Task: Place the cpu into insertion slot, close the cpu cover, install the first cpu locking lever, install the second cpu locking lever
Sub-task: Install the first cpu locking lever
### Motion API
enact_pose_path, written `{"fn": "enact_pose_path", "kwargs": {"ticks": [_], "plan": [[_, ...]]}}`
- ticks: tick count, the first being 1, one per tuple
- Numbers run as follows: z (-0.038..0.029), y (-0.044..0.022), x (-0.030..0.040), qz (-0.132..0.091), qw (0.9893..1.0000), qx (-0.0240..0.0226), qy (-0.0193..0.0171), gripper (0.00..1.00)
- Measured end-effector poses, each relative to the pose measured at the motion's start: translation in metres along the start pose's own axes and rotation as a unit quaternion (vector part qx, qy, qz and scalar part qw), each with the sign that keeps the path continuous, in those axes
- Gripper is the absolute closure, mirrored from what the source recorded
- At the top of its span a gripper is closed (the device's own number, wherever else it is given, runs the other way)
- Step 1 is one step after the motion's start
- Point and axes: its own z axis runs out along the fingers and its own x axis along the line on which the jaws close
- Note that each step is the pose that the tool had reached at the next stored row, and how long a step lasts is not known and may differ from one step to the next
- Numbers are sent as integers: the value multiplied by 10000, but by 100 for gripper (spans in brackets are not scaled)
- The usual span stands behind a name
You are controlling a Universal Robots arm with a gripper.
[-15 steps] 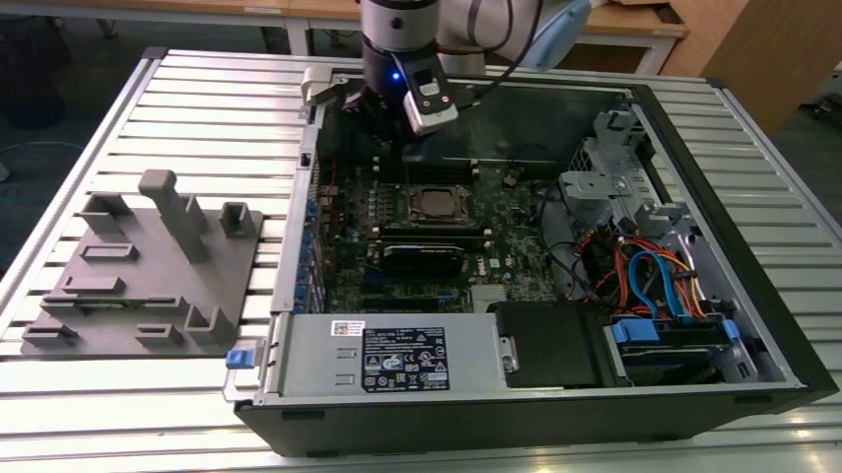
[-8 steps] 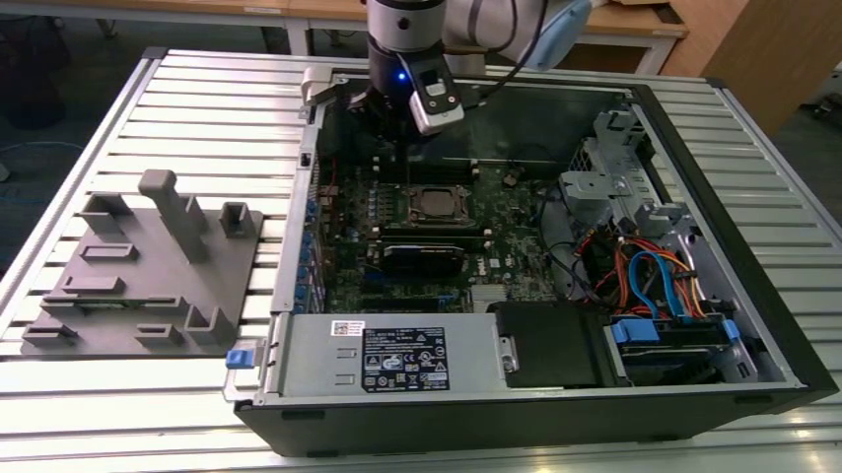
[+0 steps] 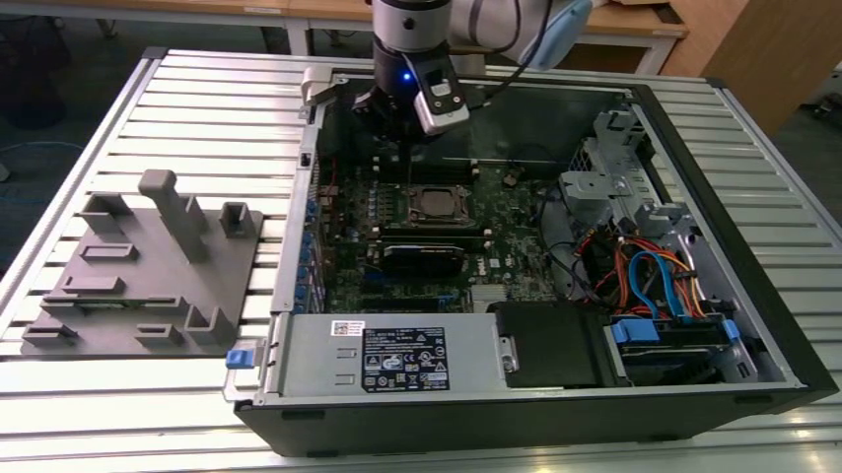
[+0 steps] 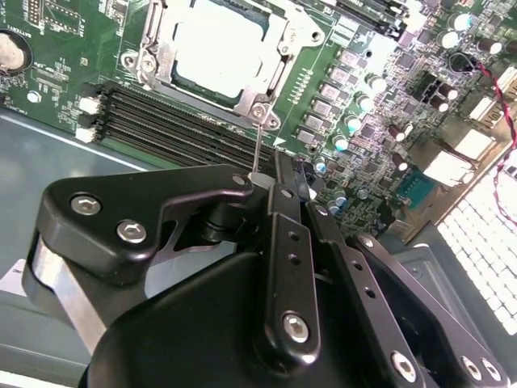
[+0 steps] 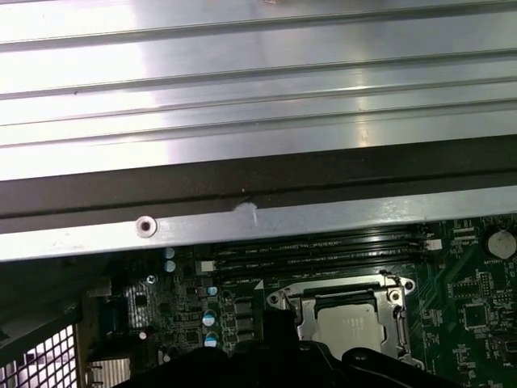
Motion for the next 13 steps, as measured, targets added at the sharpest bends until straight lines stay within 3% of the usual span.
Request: {"fn": "enact_pose_path", "kwargs": {"ticks": [13], "plan": [[3, 11, -91, 0, 10000, 0, 0, 90]]}}
